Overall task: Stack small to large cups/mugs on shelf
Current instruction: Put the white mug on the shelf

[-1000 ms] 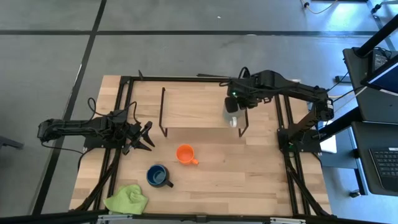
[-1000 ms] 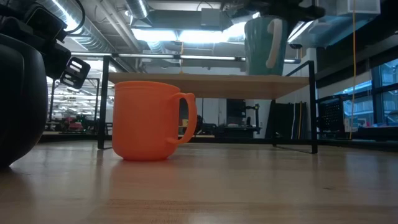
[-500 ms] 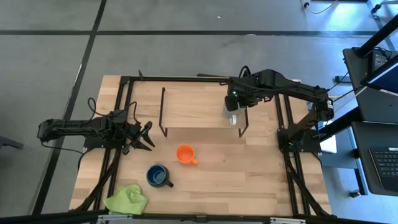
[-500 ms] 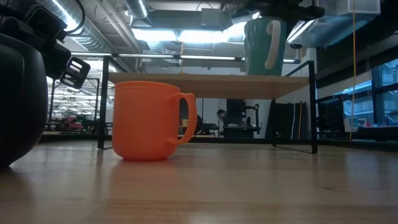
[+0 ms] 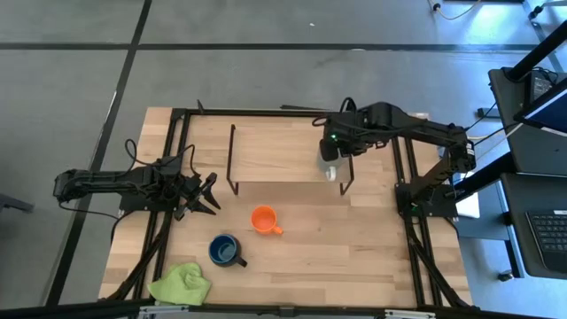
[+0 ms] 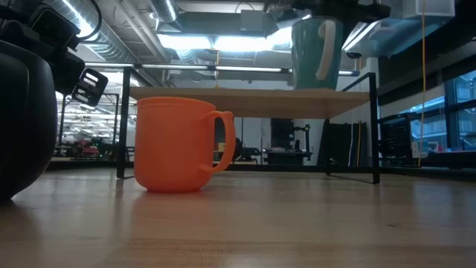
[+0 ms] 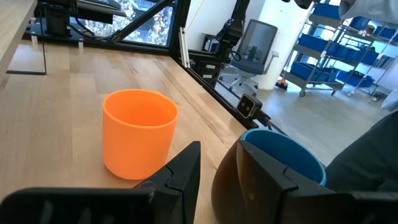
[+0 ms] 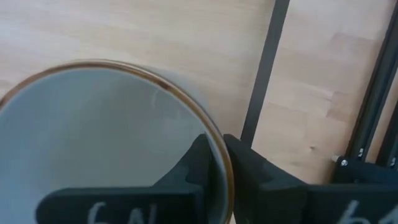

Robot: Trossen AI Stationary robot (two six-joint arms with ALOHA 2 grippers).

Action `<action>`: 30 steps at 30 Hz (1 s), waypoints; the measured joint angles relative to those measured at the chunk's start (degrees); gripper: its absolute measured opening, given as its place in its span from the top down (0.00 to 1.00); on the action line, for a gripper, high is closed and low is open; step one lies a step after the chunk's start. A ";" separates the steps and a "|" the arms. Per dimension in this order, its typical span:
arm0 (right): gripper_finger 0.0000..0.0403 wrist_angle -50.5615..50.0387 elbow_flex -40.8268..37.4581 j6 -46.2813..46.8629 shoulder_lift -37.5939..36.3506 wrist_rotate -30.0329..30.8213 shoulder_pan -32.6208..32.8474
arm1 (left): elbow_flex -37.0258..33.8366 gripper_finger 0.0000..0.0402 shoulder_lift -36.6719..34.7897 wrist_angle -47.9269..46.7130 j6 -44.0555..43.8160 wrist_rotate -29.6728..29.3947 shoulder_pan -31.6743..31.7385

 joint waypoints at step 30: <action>0.76 0.94 -2.47 0.51 0.00 -1.16 0.05 | 0.00 0.75 -0.02 -0.02 0.00 -0.01 0.00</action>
